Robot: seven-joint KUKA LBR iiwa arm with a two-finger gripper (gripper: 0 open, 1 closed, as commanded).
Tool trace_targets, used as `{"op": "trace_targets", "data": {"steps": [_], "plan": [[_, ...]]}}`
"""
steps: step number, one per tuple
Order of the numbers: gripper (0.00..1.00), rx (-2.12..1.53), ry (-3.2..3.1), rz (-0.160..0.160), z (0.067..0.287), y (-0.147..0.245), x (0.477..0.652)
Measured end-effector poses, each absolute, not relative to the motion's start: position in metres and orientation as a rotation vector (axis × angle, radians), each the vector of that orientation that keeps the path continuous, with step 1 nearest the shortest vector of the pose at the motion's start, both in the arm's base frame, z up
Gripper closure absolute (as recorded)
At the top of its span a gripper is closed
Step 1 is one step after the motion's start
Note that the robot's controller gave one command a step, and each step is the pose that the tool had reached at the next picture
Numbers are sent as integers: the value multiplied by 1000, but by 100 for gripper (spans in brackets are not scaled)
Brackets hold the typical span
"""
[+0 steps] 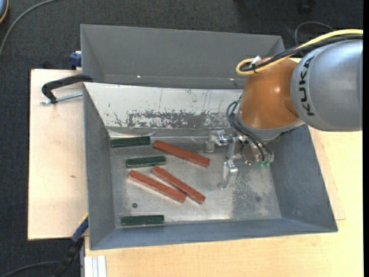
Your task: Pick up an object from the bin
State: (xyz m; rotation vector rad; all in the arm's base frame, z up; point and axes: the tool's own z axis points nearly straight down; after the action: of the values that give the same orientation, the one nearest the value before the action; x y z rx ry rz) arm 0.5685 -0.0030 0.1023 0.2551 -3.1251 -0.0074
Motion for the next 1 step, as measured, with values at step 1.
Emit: {"op": "trace_targets", "data": {"steps": [1], "plan": [[0, 241, -3139, -7, 69, 47, 597]]}}
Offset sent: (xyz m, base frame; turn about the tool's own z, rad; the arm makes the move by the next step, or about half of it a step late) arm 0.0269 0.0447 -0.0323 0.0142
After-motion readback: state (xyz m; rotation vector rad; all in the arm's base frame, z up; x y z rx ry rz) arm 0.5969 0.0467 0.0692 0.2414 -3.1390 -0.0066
